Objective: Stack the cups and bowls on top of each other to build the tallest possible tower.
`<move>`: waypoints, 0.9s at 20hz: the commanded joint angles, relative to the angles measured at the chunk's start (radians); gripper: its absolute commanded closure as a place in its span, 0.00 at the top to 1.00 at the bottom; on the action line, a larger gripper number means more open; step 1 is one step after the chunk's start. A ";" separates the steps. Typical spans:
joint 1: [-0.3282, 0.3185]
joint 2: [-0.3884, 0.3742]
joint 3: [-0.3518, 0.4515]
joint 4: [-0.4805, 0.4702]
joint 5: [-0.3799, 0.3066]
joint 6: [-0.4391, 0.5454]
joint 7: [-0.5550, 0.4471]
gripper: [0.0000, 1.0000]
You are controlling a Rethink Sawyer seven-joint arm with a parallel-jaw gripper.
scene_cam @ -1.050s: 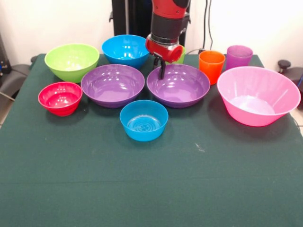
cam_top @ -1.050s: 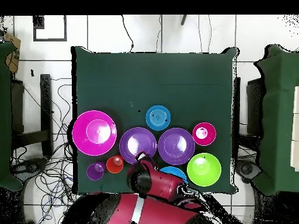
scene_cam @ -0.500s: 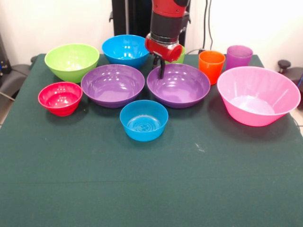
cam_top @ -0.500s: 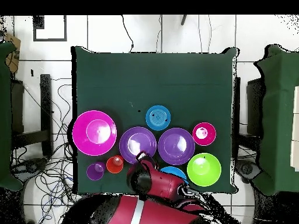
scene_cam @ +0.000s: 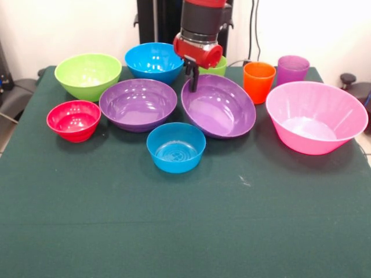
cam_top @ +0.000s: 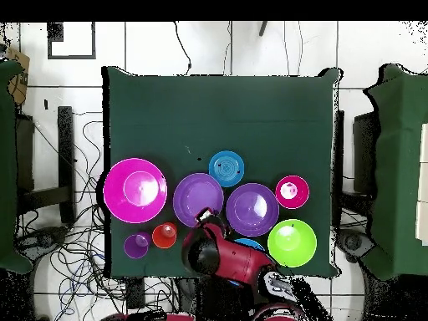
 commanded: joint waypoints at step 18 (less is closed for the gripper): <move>-0.080 -0.263 0.213 0.007 -0.003 0.377 0.030 0.00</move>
